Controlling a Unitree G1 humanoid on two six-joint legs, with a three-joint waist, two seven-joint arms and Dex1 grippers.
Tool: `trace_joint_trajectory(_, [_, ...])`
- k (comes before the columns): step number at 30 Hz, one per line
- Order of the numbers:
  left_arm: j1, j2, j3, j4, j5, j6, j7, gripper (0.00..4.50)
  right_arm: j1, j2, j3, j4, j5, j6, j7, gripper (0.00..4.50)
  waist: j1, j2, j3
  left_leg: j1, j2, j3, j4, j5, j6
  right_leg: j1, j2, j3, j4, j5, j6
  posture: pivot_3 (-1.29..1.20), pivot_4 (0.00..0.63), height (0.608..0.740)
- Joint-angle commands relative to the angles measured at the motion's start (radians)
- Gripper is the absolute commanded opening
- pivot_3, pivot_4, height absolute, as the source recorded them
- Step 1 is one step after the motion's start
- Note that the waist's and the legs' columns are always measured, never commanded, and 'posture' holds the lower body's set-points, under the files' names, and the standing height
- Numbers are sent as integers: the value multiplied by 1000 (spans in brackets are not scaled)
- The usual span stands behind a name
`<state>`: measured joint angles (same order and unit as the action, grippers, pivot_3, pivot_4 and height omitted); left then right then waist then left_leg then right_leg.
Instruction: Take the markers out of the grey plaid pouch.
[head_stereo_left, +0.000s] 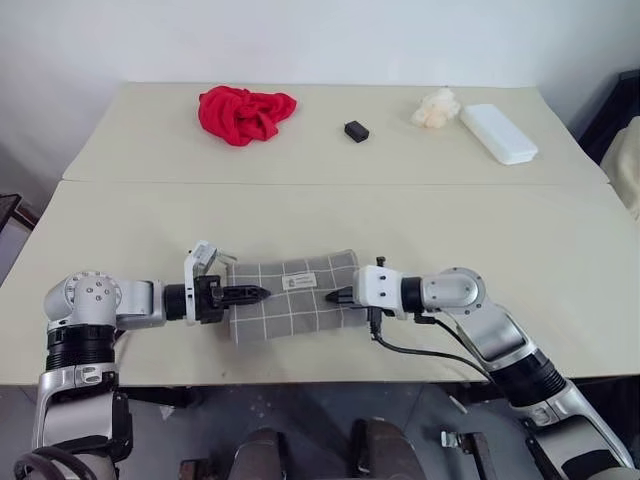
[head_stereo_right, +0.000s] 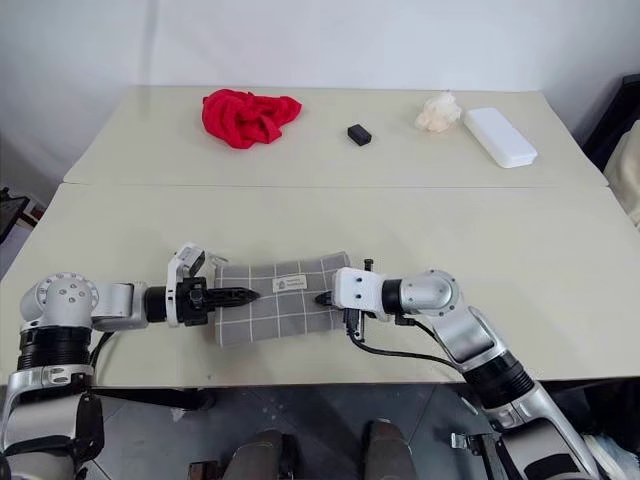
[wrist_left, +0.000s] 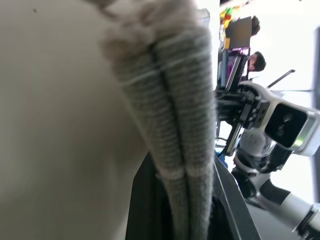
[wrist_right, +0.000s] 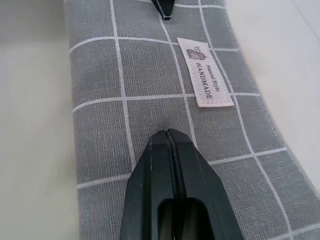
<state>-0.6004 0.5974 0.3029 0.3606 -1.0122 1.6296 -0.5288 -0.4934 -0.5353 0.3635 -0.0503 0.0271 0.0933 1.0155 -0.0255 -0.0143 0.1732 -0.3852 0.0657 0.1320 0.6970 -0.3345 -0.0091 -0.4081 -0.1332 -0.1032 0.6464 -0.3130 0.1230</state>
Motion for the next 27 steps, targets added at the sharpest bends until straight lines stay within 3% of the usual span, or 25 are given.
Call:
trace_joint_trajectory(1, [14, -3, 56, -63, 12, -65, -14, 57, 53, 10, -58, -38, 58, 50, -25, 0, 0, 0, 0, 0, 0, 0, 0, 0, 0, 0, 0, 0, 0, 0, 0, 0, 150, 740])
trace_joint_trajectory(4, [59, 30, 39, -238, 58, -363, -194, 0, 132, -27, -243, -235, 328, 237, 6, 540, 3, 0, 2, -2, 0, 0, 0, 0, 0, -2, 0, 0, 0, 0, 0, 0, 150, 740])
trace_joint_trajectory(6, [64, 46, 30, -275, 141, -590, -282, 0, 177, -57, -371, -340, 515, 336, 8, 1217, 5, 0, 2, -5, 0, -1, 0, 0, 0, -4, 0, -1, -1, 0, 0, 0, 150, 740])
trace_joint_trajectory(9, [44, 57, -52, -251, 379, -1016, -334, 0, 207, -115, -533, -425, 776, 542, -44, 2200, 13, 0, 2, -4, 0, 0, -1, 0, 0, -3, 0, -1, -3, 0, 0, 0, 150, 740])
trace_joint_trajectory(12, [19, 84, -251, -157, 777, -1629, -327, 0, 177, -175, -603, -435, 876, 637, -84, 3176, 25, 0, 2, -3, 0, 1, -1, -1, 0, -2, 0, -1, -10, 0, 0, 0, 150, 740])
trace_joint_trajectory(16, [-62, 47, -374, 8, 1027, -2051, -222, 0, 10, -152, -563, -372, 906, 727, -215, 4453, 27, 0, 2, -4, 0, 3, -2, -1, 1, -4, -1, -1, -10, 3, -1, 0, 150, 740])
trace_joint_trajectory(22, [-141, 21, -473, 175, 1233, -2387, -114, 0, -161, -59, -371, -329, 797, 778, -325, 4453, 23, 0, 2, -6, 1, 5, -5, -1, 2, -7, 0, -1, -9, 3, 0, 0, 150, 740])
trace_joint_trajectory(27, [-176, 26, -509, 248, 1351, -2529, -13, 0, -238, 35, -268, -275, 723, 819, -395, 4453, 24, 0, 2, -10, 0, 6, -4, -1, 3, -11, 0, -2, -9, 4, 1, 0, 150, 740])
